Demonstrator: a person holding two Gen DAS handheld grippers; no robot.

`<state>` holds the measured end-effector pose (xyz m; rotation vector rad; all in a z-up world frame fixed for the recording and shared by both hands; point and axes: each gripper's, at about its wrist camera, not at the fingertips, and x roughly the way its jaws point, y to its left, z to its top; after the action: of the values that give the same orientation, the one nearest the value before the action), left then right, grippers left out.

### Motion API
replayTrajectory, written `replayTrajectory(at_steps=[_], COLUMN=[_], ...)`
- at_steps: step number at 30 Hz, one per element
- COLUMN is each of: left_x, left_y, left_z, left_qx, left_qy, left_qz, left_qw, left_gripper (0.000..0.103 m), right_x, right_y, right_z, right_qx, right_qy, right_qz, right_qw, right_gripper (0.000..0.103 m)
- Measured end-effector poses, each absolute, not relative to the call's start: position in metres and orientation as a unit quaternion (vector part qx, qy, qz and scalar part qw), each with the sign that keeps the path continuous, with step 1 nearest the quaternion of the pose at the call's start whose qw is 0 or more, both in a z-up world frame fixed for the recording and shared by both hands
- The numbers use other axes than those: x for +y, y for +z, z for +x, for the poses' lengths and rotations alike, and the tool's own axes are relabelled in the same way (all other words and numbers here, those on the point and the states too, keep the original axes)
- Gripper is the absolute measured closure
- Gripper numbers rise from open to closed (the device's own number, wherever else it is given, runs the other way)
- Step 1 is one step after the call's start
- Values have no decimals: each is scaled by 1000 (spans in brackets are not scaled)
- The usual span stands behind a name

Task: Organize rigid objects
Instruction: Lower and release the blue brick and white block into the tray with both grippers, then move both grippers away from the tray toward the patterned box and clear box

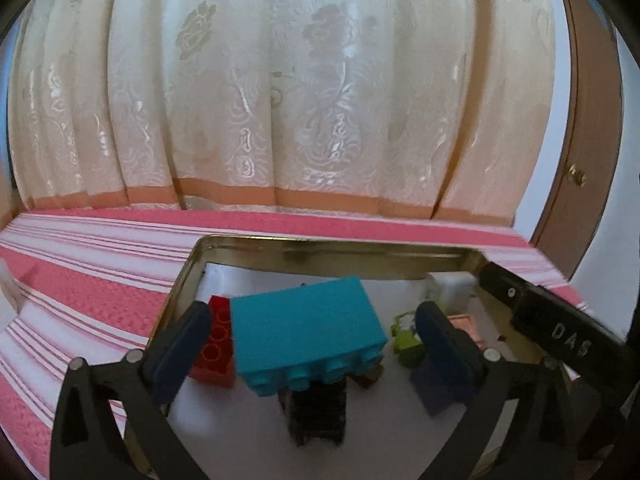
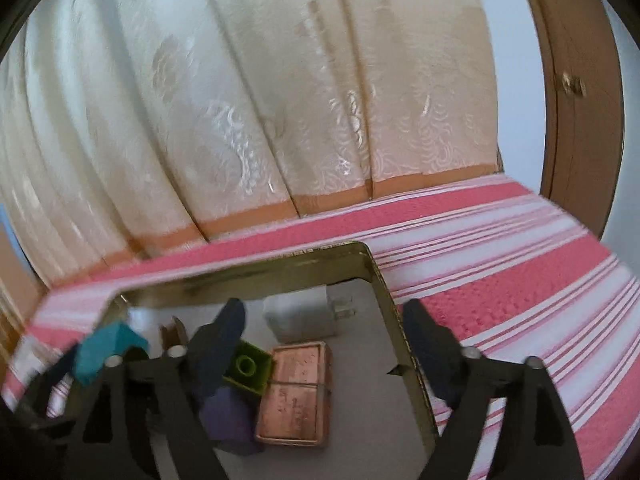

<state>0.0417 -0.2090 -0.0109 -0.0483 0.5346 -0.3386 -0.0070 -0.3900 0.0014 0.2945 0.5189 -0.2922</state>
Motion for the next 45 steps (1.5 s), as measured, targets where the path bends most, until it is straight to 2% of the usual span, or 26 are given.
replayTrajectory(at_steps=[7,18,20,22,26,45], left_x=[-209,-177,-175,-174,-166,-149], left_y=[-1,1,1,2,2,0], left_z=[30,29,26,24,23,16], left_qx=[222,198,188,181,179,172], left_qy=[-143,-112,-109,-105,-103,-102], left_qz=[23,4,8,12,7,8], left_qw=[964,974,976,978,978,980], left_gripper=[0,0,0,0,0,0], right_x=[-379,-363,-359,-355,-349,-337], right_y=[6,18,20,22,23,24], right_z=[-10,-28,-34,-38,-48,-72], right_qx=[230,159,134,117,86,71], right_qy=[-128,-141,-152,-162,-178,-201], right_qz=[133,94,82,71,61,71], right_qw=[956,973,976,977,978,974], right_gripper=[18,18,15,9,9,9])
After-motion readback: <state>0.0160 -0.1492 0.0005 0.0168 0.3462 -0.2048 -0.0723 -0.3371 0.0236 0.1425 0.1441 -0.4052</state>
